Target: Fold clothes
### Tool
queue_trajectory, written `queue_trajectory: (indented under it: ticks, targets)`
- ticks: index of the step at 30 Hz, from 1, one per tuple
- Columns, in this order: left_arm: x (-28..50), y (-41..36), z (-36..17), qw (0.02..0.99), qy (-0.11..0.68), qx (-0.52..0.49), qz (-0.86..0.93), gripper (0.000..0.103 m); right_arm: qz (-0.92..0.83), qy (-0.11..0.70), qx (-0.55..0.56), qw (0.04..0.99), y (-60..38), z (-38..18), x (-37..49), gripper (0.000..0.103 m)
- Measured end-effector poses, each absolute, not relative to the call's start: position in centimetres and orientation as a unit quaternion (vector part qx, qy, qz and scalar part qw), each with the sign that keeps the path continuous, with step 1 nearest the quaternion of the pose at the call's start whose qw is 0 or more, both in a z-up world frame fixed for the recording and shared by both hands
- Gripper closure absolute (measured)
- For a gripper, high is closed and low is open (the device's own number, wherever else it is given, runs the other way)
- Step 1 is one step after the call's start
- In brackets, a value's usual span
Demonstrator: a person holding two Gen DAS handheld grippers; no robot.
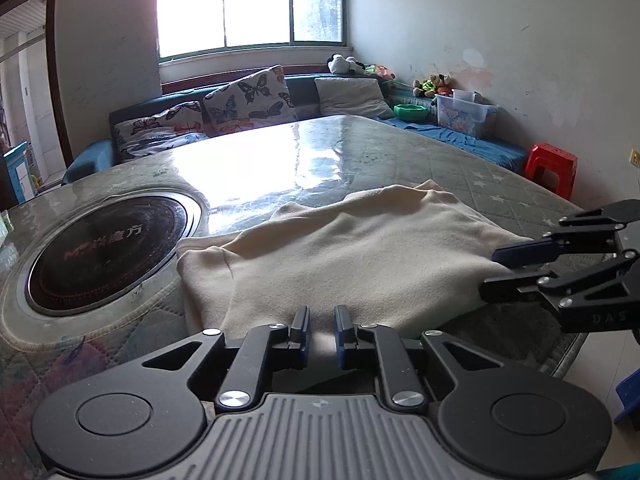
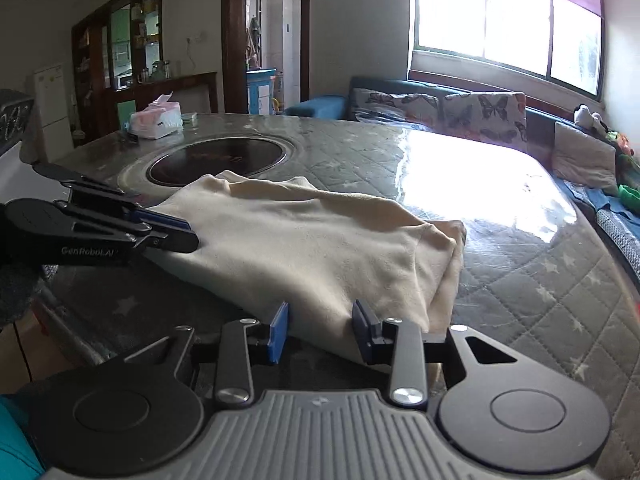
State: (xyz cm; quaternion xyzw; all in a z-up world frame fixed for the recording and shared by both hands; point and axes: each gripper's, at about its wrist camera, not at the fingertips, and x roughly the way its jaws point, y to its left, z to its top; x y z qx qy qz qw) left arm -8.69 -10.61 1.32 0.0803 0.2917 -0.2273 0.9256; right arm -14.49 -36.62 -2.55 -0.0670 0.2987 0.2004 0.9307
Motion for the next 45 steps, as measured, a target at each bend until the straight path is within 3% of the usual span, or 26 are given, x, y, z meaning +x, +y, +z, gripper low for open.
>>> queue_trajectory:
  ticks: [5, 21, 39, 45]
  targets:
    - [-9.2, -9.6, 2.4, 0.935, 0.274, 0.061, -0.217, 0.071, 0.198, 0.283, -0.060, 0.936, -37.2, -1.4, -14.9, 0.068]
    - [-8.5, -6.8, 2.1, 0.947, 0.281, 0.002, -0.157, 0.071, 0.189, 0.295, -0.036, 0.936, -38.3, -2.8, -14.1, 0.067]
    - [-6.4, -5.3, 1.9, 0.943, 0.309, -0.029, -0.120, 0.070, 0.240, 0.280, -0.087, 0.925, -34.1, -0.7, -12.9, 0.067]
    - [-5.7, -3.9, 1.6, 0.936, 0.325, -0.062, -0.118, 0.069, 0.320, 0.277, -0.136, 0.896, -29.7, -0.3, -12.3, 0.060]
